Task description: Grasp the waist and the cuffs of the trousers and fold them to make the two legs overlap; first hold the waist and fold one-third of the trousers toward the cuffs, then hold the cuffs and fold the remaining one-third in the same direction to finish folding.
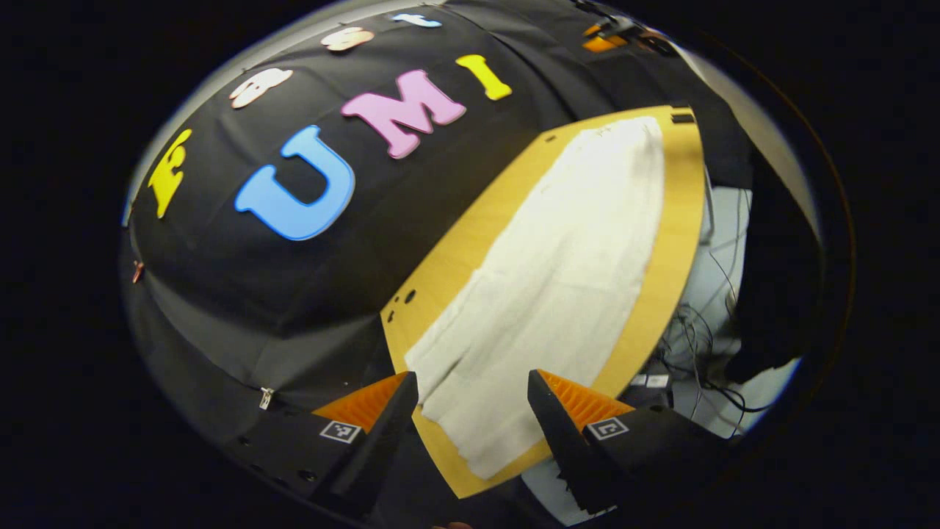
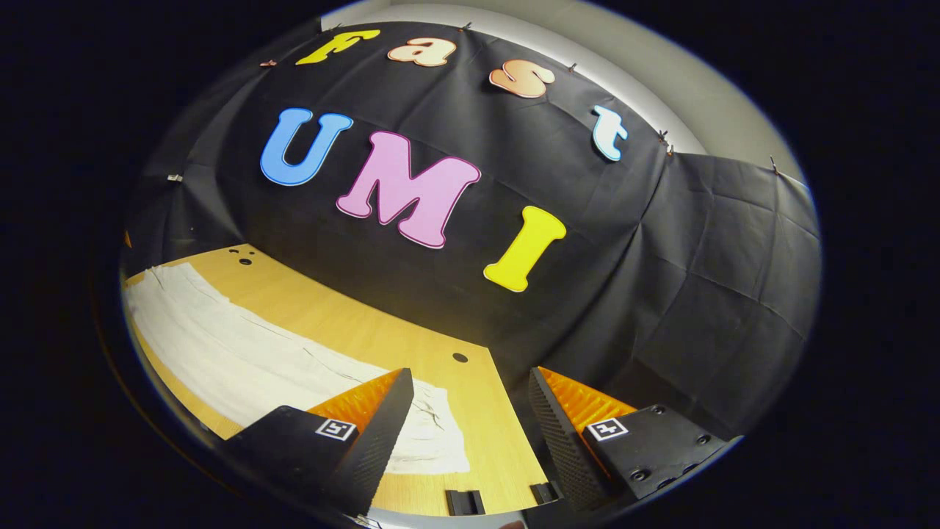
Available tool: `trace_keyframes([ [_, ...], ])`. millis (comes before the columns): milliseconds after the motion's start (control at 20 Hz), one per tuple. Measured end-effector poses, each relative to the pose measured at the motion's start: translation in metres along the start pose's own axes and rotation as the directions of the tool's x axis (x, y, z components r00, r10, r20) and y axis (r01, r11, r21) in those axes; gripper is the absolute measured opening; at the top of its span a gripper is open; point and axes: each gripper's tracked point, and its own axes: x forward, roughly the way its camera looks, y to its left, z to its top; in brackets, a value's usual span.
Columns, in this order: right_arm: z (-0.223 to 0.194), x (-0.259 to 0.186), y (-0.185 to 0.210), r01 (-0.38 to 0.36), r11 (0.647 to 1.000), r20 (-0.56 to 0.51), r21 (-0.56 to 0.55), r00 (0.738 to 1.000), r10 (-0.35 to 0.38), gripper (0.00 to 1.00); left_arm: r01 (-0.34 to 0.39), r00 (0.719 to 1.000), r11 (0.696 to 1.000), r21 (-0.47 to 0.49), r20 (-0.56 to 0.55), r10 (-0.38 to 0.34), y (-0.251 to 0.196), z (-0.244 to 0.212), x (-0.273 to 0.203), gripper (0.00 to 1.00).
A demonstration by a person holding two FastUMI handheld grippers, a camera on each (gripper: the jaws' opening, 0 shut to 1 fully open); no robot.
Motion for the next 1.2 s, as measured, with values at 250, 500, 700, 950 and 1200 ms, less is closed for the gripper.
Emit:
trace_keyframes([
  [250, -0.004, -0.007, 0.000, 0.011, 1.000, -0.018, 0.004, 1.000, -0.011, 0.98, 0.115, 0.990, 0.973, 0.201, -0.107, -0.095, -0.024, -0.048, 0.025, 0.95],
  [500, -0.008, -0.017, -0.008, 0.037, 0.999, -0.037, 0.001, 0.999, -0.037, 0.98, 0.216, 0.970, 0.926, 0.310, -0.180, -0.166, -0.038, -0.079, 0.044, 0.95],
  [700, -0.015, -0.020, -0.016, 0.062, 0.998, -0.062, 0.006, 0.996, -0.061, 0.97, 0.215, 0.966, 0.902, 0.373, -0.216, -0.140, -0.023, -0.085, 0.065, 0.93],
  [950, -0.022, -0.021, -0.026, 0.088, 0.996, -0.087, 0.001, 0.992, -0.088, 0.97, 0.238, 0.956, 0.872, 0.429, -0.263, -0.131, -0.013, -0.086, 0.090, 0.83],
  [1200, -0.032, -0.029, -0.030, 0.108, 0.994, -0.105, -0.014, 0.989, -0.109, 0.97, 0.318, 0.922, 0.872, 0.373, -0.335, -0.193, -0.021, -0.090, 0.106, 0.36],
])
